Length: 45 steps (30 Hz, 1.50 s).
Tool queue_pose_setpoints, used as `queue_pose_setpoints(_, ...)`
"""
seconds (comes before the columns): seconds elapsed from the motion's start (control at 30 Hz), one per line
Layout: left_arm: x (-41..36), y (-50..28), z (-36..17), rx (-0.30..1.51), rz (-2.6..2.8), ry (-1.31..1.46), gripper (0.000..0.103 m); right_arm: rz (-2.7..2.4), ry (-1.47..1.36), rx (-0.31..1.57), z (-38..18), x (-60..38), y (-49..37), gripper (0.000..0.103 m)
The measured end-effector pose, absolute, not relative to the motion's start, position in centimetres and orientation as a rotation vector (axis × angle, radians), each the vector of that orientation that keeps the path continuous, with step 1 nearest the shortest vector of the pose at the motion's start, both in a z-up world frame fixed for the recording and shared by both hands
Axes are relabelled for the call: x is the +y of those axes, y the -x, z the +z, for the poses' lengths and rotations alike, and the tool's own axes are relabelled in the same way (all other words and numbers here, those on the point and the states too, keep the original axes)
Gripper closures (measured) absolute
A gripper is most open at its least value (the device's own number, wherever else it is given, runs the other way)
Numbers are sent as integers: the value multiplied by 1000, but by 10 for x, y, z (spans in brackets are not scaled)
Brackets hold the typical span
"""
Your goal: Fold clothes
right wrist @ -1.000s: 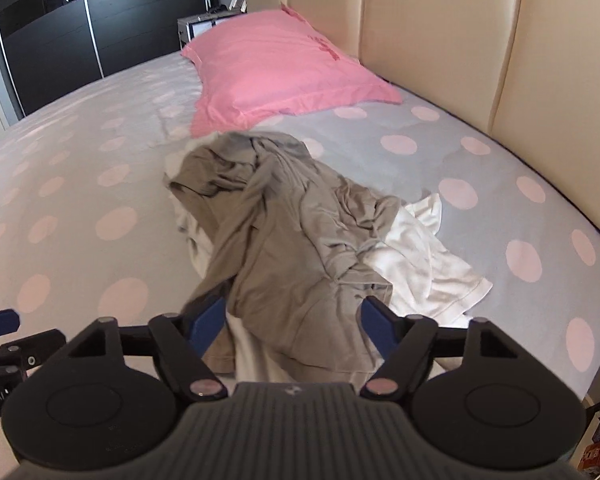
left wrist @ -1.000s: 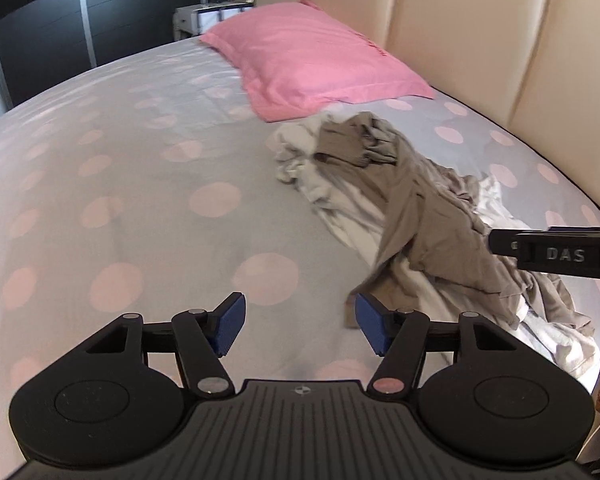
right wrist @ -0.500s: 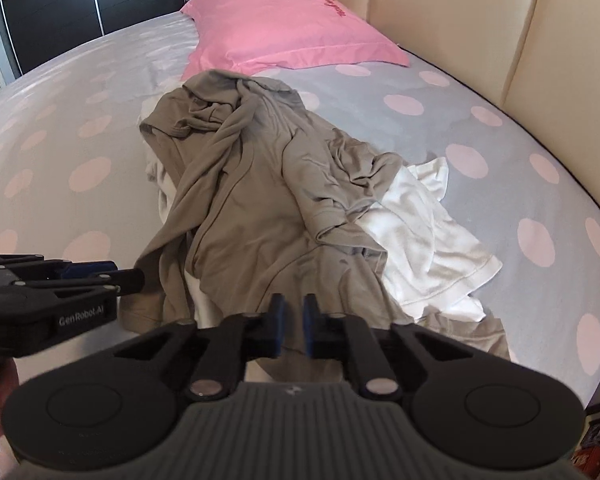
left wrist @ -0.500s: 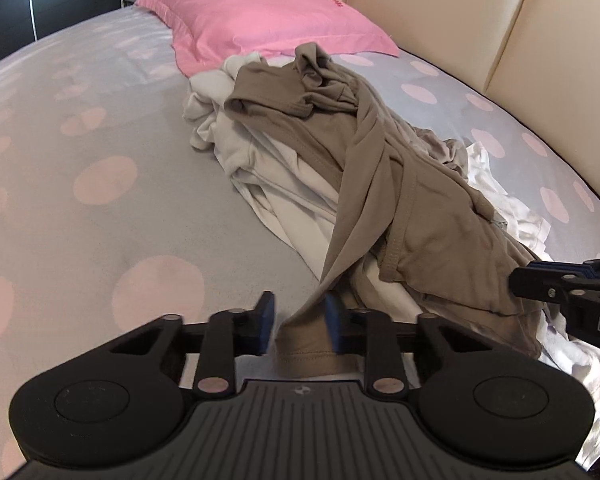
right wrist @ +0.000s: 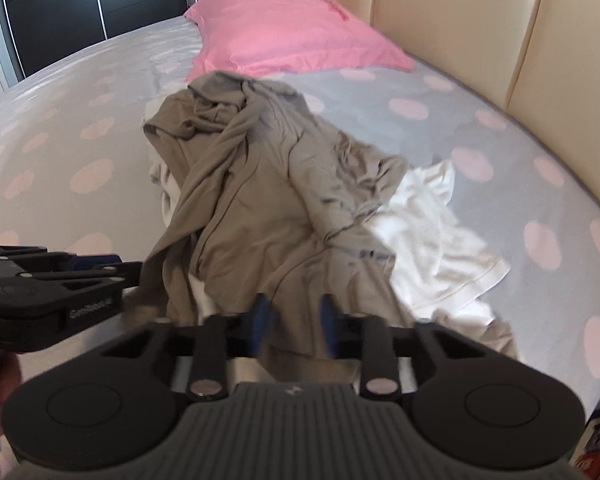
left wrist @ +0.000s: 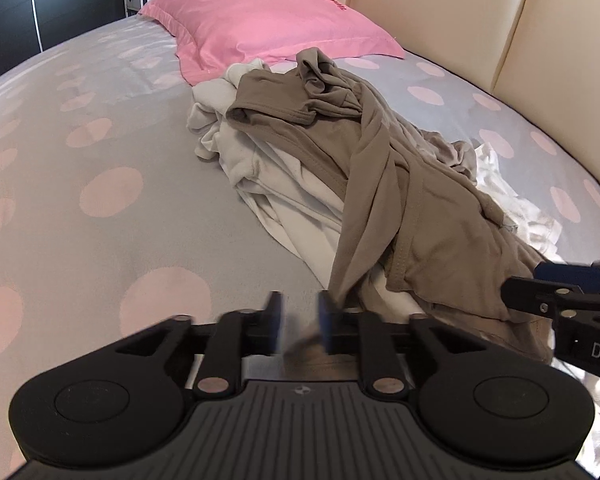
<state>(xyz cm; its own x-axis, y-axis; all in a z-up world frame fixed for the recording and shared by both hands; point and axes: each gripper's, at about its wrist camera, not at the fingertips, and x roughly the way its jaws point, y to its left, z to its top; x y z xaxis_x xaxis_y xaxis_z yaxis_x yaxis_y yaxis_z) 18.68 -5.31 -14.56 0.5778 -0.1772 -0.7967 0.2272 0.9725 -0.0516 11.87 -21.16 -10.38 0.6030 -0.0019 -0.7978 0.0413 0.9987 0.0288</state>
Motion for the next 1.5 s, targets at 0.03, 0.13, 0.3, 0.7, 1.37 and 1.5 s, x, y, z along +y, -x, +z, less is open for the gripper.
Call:
queue_pose_setpoints(0.03, -55, -188, -147, 931, -238, -67, 85, -24, -46, 923, -104, -212, -119, 98)
queue_pose_setpoints(0.13, -52, -192, -145, 952, -273, -24, 103, -29, -20, 903, -102, -209, -117, 102)
queue_pose_setpoints(0.3, -45, -184, -126, 890, -230, -54, 103, -46, 9, 827, -84, -208, -110, 102)
queue_pose_setpoints(0.7, 7, -142, -58, 829, -198, -44, 103, 19, -41, 669, -15, -181, -78, 102)
queue_pose_setpoints(1.37, 151, 40, -21, 915, 3, -245, 103, 641, -11, 872, -26, 38, 121, 102)
queue_pose_setpoints(1.5, 170, 68, -32, 954, 19, -260, 103, 766, -19, 929, -35, 64, 163, 102)
